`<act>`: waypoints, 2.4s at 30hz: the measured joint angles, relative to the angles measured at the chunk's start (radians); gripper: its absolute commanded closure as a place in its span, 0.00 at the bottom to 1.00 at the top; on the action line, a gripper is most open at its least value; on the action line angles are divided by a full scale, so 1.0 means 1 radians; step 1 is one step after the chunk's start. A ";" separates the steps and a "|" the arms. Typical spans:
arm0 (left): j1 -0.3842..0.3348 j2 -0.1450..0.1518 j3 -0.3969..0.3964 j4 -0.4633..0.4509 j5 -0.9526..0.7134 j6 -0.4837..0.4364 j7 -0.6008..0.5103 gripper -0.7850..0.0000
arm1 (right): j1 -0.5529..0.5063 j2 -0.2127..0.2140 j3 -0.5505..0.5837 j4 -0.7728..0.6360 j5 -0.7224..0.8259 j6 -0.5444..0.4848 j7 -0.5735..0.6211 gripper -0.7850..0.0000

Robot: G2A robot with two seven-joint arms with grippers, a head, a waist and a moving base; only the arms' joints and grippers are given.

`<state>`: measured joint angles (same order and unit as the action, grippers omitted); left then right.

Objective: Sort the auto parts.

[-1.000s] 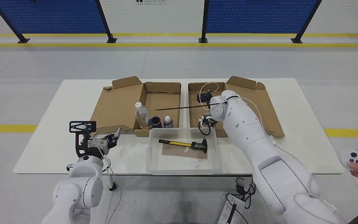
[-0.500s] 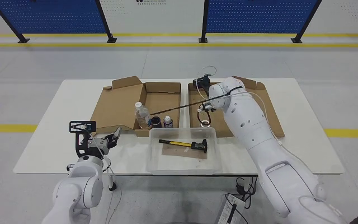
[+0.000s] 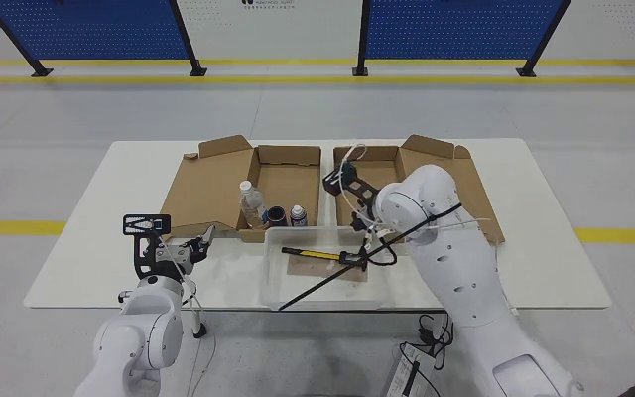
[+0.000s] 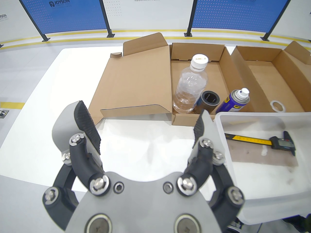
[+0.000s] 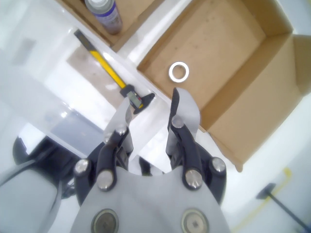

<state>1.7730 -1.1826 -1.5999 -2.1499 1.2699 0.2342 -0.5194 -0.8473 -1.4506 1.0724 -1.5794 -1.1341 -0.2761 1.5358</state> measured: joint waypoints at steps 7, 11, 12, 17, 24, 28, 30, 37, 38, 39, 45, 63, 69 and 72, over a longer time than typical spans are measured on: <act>0.000 0.000 0.000 0.000 0.000 0.000 0.000 0.00 | 0.002 0.041 -0.138 -0.002 0.053 -0.008 0.000 0.52; 0.000 0.000 0.000 0.000 0.000 0.000 0.000 0.00 | 0.027 0.069 -0.213 0.023 0.102 -0.008 0.000 0.50; 0.000 0.000 0.000 0.000 0.000 0.000 0.000 0.00 | 0.032 0.074 -0.226 0.030 0.111 -0.008 0.000 0.50; 0.000 0.000 0.000 0.000 0.000 0.000 0.000 0.00 | 0.063 0.097 -0.287 0.092 0.145 -0.008 0.000 0.51; 0.000 0.000 0.000 0.000 0.000 0.000 0.000 0.00 | 0.088 0.100 -0.314 0.192 0.176 0.010 -0.020 0.51; 0.000 0.000 0.000 0.000 0.000 0.000 0.000 0.00 | 0.102 0.093 -0.336 0.246 0.158 0.002 -0.055 0.49; 0.000 0.000 0.000 0.000 0.000 0.000 0.000 0.00 | 0.114 0.088 -0.351 0.270 0.141 0.003 -0.063 0.49; 0.000 0.000 0.000 0.000 0.000 0.000 0.000 0.00 | 0.153 0.068 -0.398 0.341 0.122 -0.012 -0.090 0.50; 0.000 0.000 0.000 0.000 0.000 0.000 0.000 0.00 | 0.159 0.064 -0.407 0.350 0.123 -0.016 -0.094 0.50; 0.000 0.000 0.000 0.000 0.000 0.000 0.000 0.00 | 0.163 0.060 -0.413 0.356 0.127 -0.018 -0.097 0.49; 0.000 0.000 0.000 0.000 0.000 0.000 0.000 0.00 | 0.186 0.041 -0.447 0.401 0.135 -0.029 -0.108 0.46; 0.000 0.000 0.000 0.000 0.000 0.000 0.000 0.00 | 0.220 -0.007 -0.515 0.516 0.161 -0.047 -0.146 0.46; 0.000 0.000 0.000 0.000 0.000 0.000 0.000 0.00 | 0.227 -0.025 -0.536 0.543 0.180 -0.056 -0.143 0.50; 0.000 0.000 0.000 0.000 0.000 0.000 0.000 0.00 | 0.231 -0.033 -0.544 0.551 0.189 -0.060 -0.136 0.50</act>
<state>1.7730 -1.1826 -1.5999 -2.1499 1.2699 0.2342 -0.5194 -0.6162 -1.4837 0.5280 -1.0282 -0.9456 -0.3362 1.3996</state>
